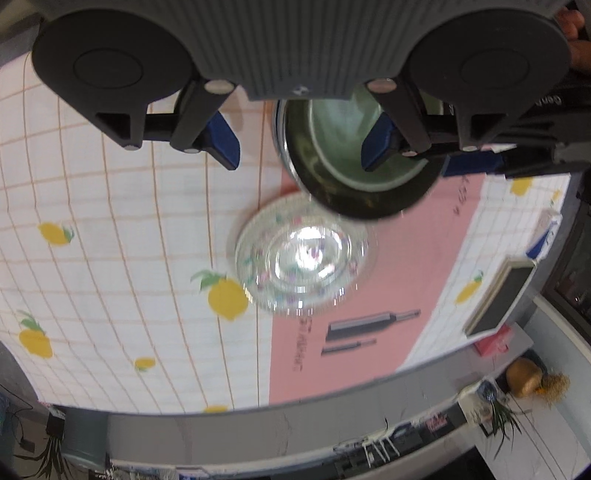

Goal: Organize plates and bowls
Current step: 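Move both grippers to the rim of the steel bowl holding the green bowl, then close both grippers on the steel bowl rim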

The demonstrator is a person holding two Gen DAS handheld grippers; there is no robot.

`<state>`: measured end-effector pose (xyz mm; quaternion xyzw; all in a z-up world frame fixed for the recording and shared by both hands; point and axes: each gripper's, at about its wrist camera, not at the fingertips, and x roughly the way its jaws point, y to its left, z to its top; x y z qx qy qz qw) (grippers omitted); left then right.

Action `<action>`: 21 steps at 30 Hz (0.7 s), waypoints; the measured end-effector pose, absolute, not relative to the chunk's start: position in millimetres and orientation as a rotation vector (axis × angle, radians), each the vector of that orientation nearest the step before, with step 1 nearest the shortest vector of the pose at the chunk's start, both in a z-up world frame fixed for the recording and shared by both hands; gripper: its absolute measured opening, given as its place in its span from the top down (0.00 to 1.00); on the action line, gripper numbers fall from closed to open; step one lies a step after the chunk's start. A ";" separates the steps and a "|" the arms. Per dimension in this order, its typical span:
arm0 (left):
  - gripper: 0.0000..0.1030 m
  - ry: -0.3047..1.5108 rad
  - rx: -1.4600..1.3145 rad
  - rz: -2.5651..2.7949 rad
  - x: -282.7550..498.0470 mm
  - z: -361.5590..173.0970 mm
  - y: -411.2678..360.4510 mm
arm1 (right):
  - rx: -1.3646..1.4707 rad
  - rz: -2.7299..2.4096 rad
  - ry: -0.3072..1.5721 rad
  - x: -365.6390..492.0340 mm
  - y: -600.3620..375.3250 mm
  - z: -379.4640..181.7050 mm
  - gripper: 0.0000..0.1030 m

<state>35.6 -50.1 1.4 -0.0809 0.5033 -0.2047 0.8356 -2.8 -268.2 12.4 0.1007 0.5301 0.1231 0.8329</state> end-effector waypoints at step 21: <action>0.35 1.153 -0.118 -0.454 26.3 -25.3 -66.8 | 0.332 0.219 1.234 1.7 -267.1 -22.6 0.44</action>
